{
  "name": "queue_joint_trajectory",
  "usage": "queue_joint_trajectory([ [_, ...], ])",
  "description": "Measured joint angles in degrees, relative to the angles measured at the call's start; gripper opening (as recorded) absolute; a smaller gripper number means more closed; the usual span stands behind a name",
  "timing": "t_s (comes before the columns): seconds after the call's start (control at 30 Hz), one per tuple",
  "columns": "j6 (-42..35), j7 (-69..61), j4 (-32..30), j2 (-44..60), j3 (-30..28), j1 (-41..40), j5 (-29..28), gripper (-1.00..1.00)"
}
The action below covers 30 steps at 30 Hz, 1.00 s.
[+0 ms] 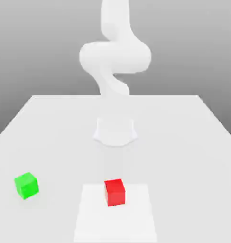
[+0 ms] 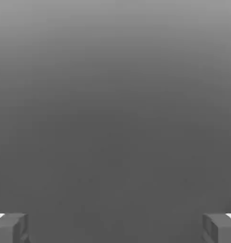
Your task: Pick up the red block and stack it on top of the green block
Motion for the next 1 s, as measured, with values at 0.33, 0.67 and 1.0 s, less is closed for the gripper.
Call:
queue_joint_trajectory([
  [0.33, 13.4, -7.8, -14.7, 20.2, -3.4, 3.3, 1.5, 0.0],
  [0.67, 29.2, -12.7, -27.1, 42.9, -3.7, 3.7, -0.1, 0.0],
  [1.0, 37.9, -14.6, -26.0, 53.1, -1.1, 1.8, 2.5, -1.0],
])
